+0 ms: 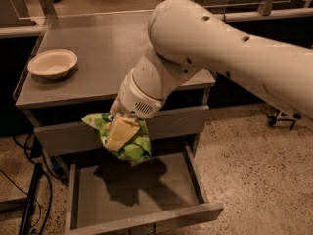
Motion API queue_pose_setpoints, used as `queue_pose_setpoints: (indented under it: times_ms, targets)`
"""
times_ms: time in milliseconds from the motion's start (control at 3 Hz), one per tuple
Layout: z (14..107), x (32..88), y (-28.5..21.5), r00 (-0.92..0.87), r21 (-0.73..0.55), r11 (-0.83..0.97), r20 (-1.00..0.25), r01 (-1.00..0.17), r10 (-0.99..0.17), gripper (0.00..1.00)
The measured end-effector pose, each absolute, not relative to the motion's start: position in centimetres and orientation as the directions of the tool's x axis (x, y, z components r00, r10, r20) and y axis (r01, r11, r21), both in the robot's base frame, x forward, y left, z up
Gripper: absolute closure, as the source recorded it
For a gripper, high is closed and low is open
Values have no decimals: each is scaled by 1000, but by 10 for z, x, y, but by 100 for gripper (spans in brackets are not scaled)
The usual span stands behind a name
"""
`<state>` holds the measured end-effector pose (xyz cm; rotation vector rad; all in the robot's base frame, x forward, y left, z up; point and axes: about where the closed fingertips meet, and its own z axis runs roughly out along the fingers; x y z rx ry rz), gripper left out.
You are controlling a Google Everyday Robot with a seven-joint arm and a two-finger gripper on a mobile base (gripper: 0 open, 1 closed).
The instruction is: Place green rice chip bag into middle drawer
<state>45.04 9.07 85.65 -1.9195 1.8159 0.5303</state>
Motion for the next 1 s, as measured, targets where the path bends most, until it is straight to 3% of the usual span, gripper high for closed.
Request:
queue_pose_setpoints:
  times_ms: [667,1000]
  targets:
    - [798,407,77,-40,64,6,-548,-998,-835,100]
    - [798,407,77,-40,64,6,-548,-998,-835,100]
